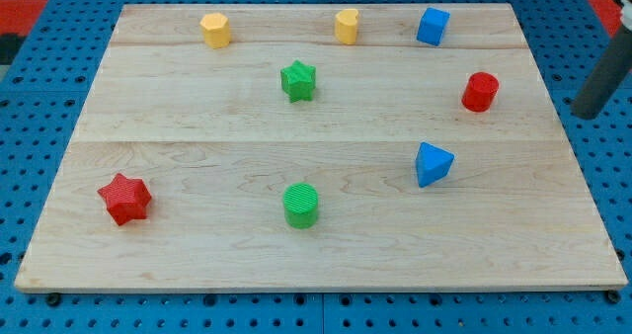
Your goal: Push the blue triangle down a bit
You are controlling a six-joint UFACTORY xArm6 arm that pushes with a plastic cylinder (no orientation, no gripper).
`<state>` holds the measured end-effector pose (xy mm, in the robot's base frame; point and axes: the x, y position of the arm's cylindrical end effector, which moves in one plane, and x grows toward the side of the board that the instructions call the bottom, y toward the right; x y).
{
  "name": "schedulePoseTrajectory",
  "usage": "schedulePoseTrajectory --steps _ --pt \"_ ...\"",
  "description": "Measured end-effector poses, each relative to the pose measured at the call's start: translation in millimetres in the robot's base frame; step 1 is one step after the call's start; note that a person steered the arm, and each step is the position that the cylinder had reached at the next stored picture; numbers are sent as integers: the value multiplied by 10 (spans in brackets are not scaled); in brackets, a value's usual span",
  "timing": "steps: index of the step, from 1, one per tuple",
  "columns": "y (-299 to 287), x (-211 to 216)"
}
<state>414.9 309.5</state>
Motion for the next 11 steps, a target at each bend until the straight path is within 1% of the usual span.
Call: schedulePoseTrajectory --steps 1,3,4,5,6,8,9,10,11 --pt "-201 347" --pt "-846 464" --pt "-975 455" --pt "-1142 278" --pt "-1733 206" --pt "-1952 264" --pt "-1975 472" --pt "-2006 528" --pt "-2271 539"
